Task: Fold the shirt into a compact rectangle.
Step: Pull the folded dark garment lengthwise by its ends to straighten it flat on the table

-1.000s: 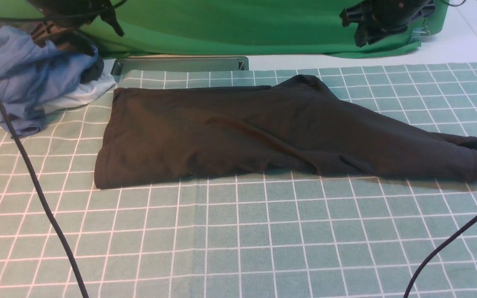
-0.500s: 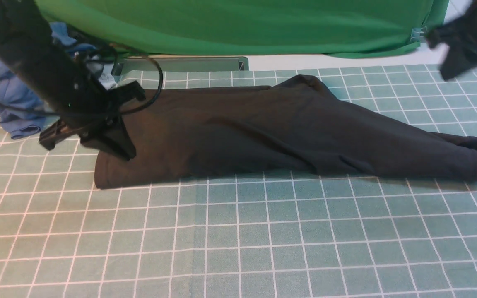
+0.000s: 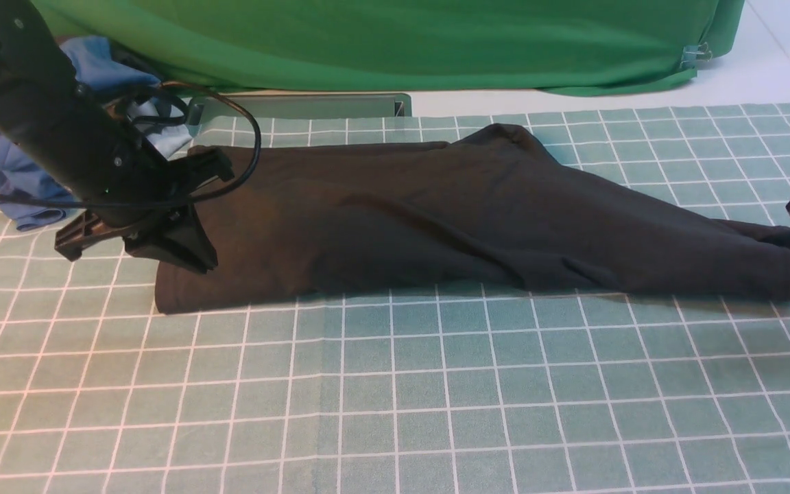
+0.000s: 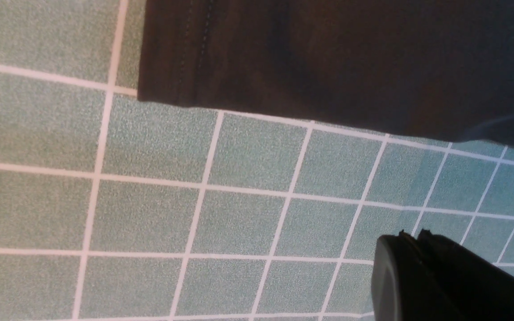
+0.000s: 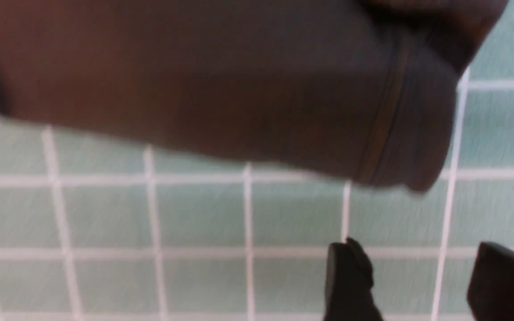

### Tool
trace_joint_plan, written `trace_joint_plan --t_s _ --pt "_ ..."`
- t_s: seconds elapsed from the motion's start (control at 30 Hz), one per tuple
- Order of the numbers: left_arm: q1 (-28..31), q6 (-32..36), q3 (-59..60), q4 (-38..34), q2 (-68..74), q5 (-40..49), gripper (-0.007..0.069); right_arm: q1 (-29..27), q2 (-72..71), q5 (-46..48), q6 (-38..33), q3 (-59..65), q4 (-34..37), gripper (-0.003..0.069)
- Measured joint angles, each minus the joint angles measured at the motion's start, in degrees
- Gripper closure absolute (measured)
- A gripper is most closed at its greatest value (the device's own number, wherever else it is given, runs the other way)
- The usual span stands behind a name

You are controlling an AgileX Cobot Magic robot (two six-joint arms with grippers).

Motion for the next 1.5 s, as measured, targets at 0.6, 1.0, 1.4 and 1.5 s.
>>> trace_joint_plan --t_s 0.6,1.0,1.4,1.5 --pt "0.0 0.02 0.0 1.29 0.0 0.56 0.0608 -2.2 6.52 -5.61 -4.66 -3.14 -0.38 0.063" --pt "0.0 0.14 0.0 2.43 0.0 1.5 0.0608 -4.68 5.61 -4.38 -4.66 -9.06 -1.38 0.063" --pt "0.0 0.14 0.0 2.49 0.0 0.82 0.0608 -4.24 5.67 4.8 -1.35 -9.11 1.67 0.0203" --pt "0.0 0.14 0.0 2.49 0.0 0.59 0.0608 -3.36 6.6 3.83 -1.04 -9.16 1.95 0.0119"
